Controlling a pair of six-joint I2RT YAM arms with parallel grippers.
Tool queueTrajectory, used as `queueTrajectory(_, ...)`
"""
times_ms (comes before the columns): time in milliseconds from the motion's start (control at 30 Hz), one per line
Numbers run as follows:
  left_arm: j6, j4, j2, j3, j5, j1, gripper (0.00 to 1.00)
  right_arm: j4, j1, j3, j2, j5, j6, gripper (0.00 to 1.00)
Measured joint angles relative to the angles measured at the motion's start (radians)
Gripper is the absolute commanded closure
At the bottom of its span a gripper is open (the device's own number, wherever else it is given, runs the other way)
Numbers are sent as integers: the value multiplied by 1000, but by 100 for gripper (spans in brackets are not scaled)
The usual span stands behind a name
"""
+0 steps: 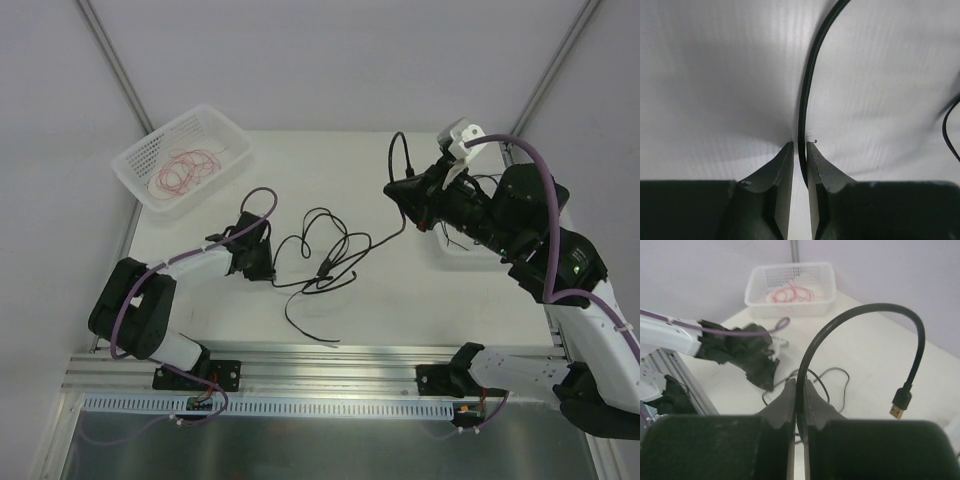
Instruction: Untangle the cables
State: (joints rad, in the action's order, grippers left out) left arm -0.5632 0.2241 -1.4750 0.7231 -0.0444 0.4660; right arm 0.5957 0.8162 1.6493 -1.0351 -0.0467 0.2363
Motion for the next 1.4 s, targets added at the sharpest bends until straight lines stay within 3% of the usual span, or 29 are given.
queueTrajectory(100, 5, 6, 3, 1, 3, -63, 88, -27, -3, -102, 39, 66, -16, 99)
queueTrajectory(267, 15, 43, 3, 39, 13, -147, 89, -58, -53, -433, 83, 126, -96, 99)
queueTrajectory(367, 24, 50, 5, 87, 3, -151, 84, -79, -79, -628, 45, 140, -156, 99)
queueTrajectory(567, 50, 51, 108, 108, -40, -114, 42, -89, -84, -808, -29, 148, -258, 89)
queueTrajectory(600, 51, 50, 136, 107, -53, -94, 36, -95, -84, -816, -37, 149, -272, 85)
queueTrajectory(633, 51, 48, 166, 103, -60, -72, 22, -100, -84, -826, -45, 154, -286, 81)
queueTrajectory(733, 22, 31, 257, 58, -81, -13, 12, -112, -86, -842, -74, 173, -327, 61)
queueTrajectory(767, 0, 31, 282, 34, -86, 1, 12, -113, -86, -846, -82, 177, -338, 51)
queueTrajectory(867, -98, 27, 322, -55, -79, 21, 11, -113, -86, -852, -88, 183, -356, 36)
queueTrajectory(967, -195, 40, 326, -127, -51, 35, 11, -113, -78, -852, -85, 196, -365, 28)
queueTrajectory(1167, -372, 45, 336, -180, 31, 65, 16, -112, -16, -852, -59, 221, -367, 24)
queueTrajectory(1400, -494, -1, 223, -165, 92, 101, 33, -114, 40, -852, -22, 227, -367, 23)
